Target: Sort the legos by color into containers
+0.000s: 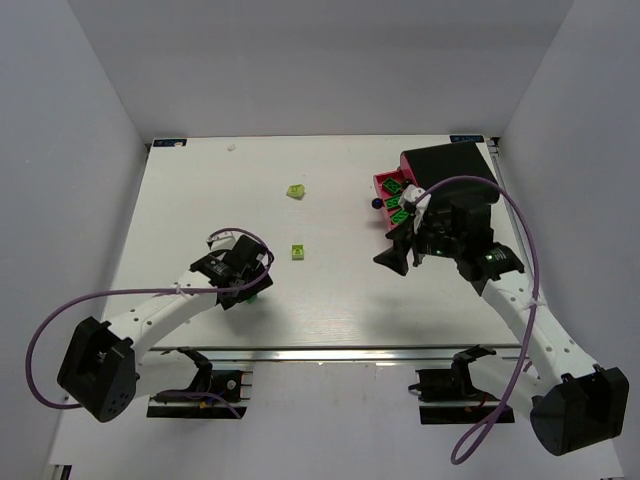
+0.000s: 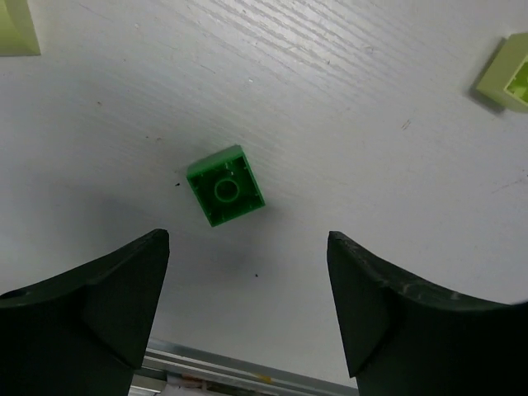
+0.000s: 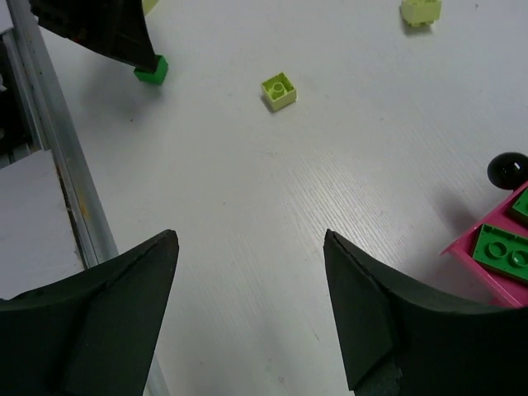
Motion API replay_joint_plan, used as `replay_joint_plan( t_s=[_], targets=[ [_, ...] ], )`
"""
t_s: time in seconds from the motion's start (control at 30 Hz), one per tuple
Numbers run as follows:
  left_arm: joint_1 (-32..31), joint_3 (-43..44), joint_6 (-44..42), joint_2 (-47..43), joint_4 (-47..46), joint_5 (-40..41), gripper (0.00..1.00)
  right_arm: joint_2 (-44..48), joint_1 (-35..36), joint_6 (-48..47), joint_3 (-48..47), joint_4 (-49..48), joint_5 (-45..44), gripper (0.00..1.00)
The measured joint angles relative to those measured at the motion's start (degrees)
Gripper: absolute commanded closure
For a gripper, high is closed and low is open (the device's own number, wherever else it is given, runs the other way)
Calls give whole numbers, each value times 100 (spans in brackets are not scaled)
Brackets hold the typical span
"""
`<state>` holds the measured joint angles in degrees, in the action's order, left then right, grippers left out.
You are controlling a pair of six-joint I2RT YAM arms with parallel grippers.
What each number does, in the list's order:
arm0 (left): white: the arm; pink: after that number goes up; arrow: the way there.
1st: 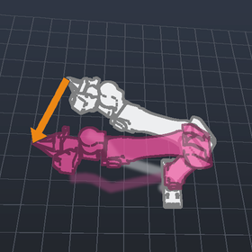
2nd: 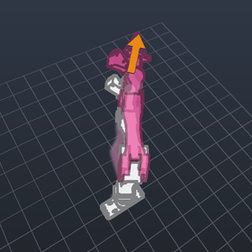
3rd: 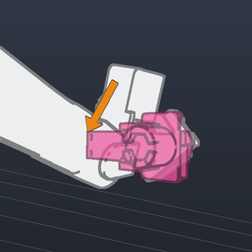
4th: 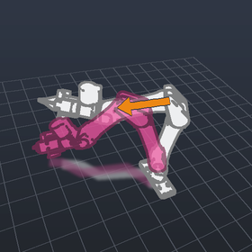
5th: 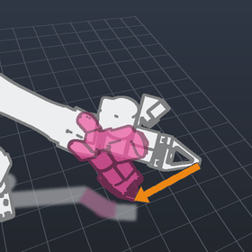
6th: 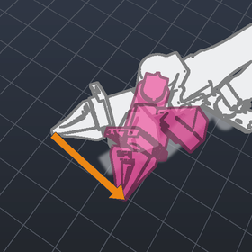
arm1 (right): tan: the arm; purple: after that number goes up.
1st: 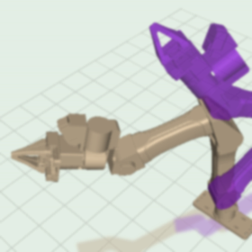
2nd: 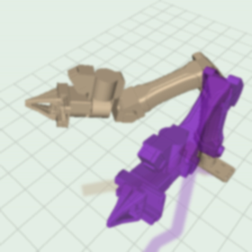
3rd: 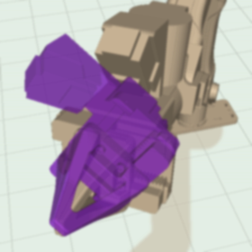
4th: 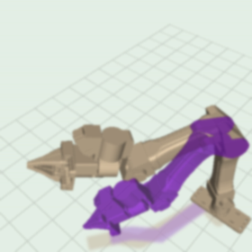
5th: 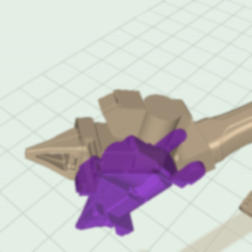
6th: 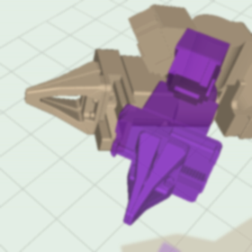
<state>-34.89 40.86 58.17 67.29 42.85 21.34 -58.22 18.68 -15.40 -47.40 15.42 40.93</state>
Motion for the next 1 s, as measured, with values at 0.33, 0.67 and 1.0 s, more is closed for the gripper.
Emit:
replay_joint_plan(
  t_s=[0.33, 0.67, 1.0],
  targets=[
    [404, -4, 227, 1040, -208, -114, 25, 584, -48, -22, 120, -63, 184, 25],
    [706, -9, 122, 1156, -538, -315, 99, 798, -160, -24, 146, -103, 72, 28],
    [546, 1043, -1082, 994, -1969, -2549, 100, 1016, -369, 428, 317, -496, -1086, 100]
  ],
)
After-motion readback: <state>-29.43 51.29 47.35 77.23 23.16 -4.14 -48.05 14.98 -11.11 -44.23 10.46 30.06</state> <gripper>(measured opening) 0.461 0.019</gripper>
